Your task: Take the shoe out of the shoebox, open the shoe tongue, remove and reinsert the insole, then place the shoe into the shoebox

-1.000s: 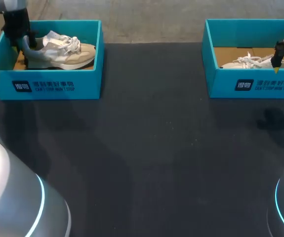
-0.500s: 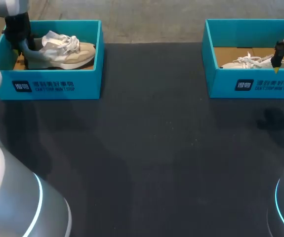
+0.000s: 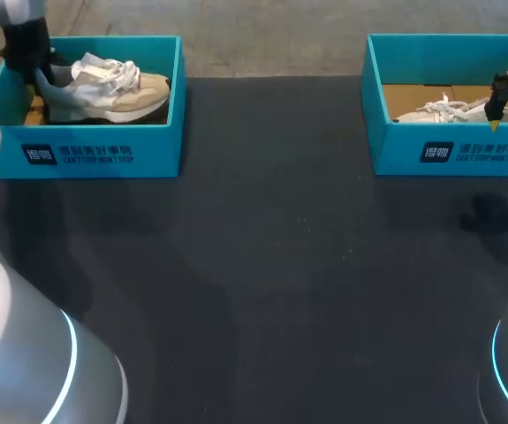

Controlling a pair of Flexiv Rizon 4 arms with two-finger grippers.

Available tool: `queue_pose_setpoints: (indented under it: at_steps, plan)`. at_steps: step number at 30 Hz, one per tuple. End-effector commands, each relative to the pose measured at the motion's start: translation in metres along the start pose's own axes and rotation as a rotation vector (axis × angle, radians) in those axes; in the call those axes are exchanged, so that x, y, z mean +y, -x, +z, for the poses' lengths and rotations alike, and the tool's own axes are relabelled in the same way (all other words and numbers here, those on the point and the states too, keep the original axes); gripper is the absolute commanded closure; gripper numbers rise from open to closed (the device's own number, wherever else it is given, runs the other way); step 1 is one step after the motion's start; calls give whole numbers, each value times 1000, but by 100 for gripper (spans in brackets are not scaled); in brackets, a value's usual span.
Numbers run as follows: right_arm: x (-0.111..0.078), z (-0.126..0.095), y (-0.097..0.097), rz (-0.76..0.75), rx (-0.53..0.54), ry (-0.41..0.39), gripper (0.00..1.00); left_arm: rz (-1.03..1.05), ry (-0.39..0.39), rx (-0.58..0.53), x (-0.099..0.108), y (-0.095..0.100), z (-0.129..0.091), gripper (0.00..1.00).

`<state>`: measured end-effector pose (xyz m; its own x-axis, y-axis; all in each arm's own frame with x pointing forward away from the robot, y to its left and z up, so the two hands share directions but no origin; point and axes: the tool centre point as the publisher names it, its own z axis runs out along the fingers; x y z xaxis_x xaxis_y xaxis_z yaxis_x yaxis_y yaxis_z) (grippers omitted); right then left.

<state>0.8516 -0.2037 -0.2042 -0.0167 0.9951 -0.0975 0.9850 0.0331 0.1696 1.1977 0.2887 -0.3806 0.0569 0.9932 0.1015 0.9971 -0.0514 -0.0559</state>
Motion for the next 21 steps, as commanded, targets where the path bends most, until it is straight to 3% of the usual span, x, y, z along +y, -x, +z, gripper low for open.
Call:
queue_pose_setpoints:
  at_steps: [1, 13, 21]
  plan:
    - [-1, 1, 0, 1, -1, 2, 0, 13, -91, -1, 0, -5, -20, 100]
    - [-1, 1, 0, 1, -1, 2, 0, -4, -70, 46, -11, -8, -72, 100]
    - [-1, 1, 0, 1, -1, 2, 0, -16, -33, 14, -18, -13, -116, 100]
